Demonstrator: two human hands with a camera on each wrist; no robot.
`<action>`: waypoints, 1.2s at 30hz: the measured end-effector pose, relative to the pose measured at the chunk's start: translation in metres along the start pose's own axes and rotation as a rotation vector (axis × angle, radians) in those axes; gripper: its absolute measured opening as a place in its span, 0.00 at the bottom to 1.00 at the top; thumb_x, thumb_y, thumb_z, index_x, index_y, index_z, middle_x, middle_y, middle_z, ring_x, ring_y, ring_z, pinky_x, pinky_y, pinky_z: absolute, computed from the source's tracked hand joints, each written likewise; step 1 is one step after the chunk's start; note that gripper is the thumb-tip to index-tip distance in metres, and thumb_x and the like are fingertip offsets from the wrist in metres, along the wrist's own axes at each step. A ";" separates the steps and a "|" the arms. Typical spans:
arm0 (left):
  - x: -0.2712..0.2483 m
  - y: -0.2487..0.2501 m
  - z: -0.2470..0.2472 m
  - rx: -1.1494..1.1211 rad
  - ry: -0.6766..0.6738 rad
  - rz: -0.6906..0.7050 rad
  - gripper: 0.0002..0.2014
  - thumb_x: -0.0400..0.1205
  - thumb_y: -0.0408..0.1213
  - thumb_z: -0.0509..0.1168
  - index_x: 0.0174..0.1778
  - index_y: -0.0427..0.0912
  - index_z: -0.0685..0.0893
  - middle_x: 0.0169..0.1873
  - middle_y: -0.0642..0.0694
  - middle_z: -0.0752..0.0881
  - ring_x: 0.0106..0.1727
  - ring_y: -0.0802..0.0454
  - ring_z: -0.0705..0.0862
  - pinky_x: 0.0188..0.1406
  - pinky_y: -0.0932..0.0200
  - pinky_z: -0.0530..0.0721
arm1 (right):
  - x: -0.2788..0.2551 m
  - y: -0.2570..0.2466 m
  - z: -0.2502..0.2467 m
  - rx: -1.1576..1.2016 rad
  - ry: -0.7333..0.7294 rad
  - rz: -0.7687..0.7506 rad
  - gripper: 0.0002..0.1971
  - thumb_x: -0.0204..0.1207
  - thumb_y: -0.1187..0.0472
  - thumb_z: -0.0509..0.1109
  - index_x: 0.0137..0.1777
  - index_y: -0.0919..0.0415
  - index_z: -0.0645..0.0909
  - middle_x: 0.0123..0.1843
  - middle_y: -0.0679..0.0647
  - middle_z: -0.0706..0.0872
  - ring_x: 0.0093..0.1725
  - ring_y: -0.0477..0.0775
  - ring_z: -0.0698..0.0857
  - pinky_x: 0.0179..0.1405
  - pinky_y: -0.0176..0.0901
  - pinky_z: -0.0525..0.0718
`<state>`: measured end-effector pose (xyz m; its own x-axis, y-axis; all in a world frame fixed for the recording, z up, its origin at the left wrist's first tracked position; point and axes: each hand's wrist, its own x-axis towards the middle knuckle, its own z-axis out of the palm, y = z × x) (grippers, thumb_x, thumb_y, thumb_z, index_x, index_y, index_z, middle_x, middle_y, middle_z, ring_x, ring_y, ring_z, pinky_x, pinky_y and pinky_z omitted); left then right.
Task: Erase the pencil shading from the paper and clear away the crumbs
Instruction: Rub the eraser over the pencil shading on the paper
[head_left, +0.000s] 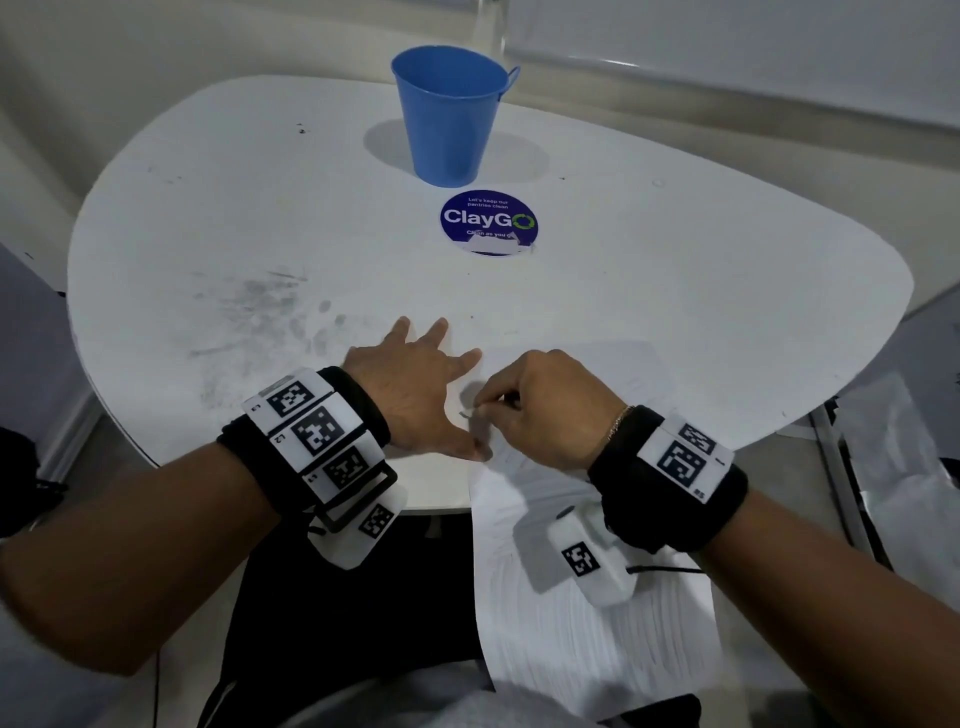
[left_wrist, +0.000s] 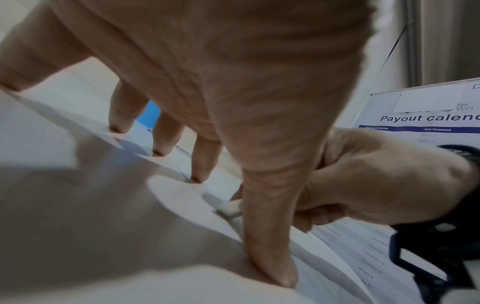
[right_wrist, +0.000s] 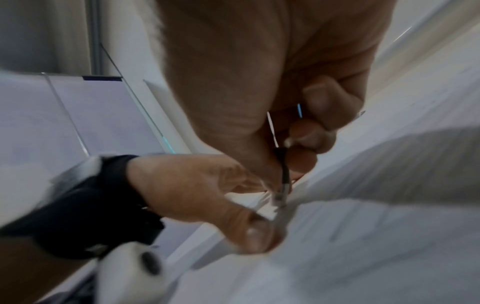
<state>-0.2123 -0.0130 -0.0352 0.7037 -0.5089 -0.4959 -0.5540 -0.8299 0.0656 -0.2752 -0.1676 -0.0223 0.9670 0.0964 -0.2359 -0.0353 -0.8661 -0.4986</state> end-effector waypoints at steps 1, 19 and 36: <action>0.000 -0.001 0.000 0.004 -0.005 0.001 0.56 0.67 0.81 0.63 0.87 0.67 0.44 0.89 0.53 0.41 0.89 0.41 0.41 0.78 0.32 0.69 | 0.003 0.002 -0.001 0.006 0.053 0.006 0.10 0.81 0.57 0.69 0.49 0.48 0.93 0.27 0.30 0.84 0.29 0.37 0.80 0.34 0.30 0.72; -0.002 0.000 -0.004 0.023 -0.055 0.001 0.60 0.66 0.80 0.67 0.87 0.67 0.38 0.88 0.54 0.35 0.89 0.41 0.37 0.81 0.34 0.65 | -0.009 0.008 -0.004 -0.041 0.047 0.046 0.09 0.81 0.57 0.69 0.50 0.51 0.92 0.39 0.45 0.91 0.40 0.48 0.87 0.44 0.41 0.83; 0.000 0.000 -0.003 0.037 -0.054 0.008 0.61 0.65 0.81 0.67 0.87 0.67 0.38 0.89 0.53 0.36 0.89 0.40 0.37 0.80 0.33 0.67 | -0.013 0.004 -0.001 -0.041 0.051 0.018 0.09 0.82 0.55 0.69 0.50 0.49 0.92 0.36 0.45 0.90 0.37 0.47 0.85 0.42 0.40 0.81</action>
<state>-0.2109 -0.0135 -0.0323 0.6743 -0.5018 -0.5419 -0.5766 -0.8161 0.0383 -0.2874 -0.1726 -0.0209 0.9778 0.0568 -0.2015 -0.0432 -0.8871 -0.4596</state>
